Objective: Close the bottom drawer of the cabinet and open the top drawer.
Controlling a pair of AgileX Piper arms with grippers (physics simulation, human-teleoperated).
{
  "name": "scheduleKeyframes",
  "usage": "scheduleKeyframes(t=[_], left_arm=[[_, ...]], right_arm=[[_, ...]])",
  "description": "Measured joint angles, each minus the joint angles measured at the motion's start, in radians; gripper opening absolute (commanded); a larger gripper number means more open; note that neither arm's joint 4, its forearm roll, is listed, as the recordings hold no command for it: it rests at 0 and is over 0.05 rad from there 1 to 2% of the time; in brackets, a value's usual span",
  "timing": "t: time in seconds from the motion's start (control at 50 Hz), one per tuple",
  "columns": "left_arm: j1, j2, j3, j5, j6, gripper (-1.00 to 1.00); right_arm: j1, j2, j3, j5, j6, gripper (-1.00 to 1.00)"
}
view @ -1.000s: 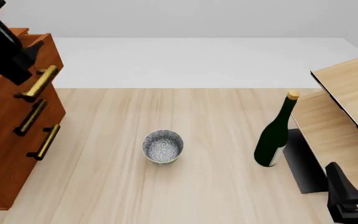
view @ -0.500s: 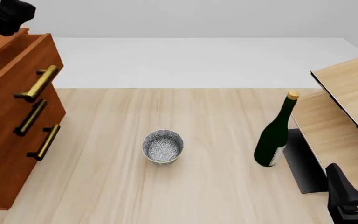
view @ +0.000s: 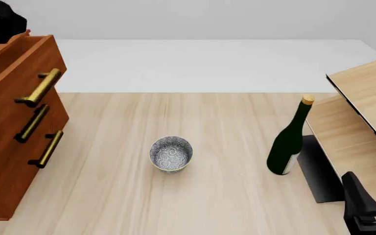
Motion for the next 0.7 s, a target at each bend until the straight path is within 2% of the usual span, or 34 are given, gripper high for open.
scheduleKeyframes(t=[0.36,0.7], left_arm=[[0.029,-0.007,0.074,-0.008,-0.086,1.0],[0.046,-0.027,0.168,-0.044,-0.138,1.0]], right_arm=[[0.003,-0.011,-0.001,0.011,-0.001,1.0],[0.007,-0.011,-0.001,0.011,-0.007,1.0]])
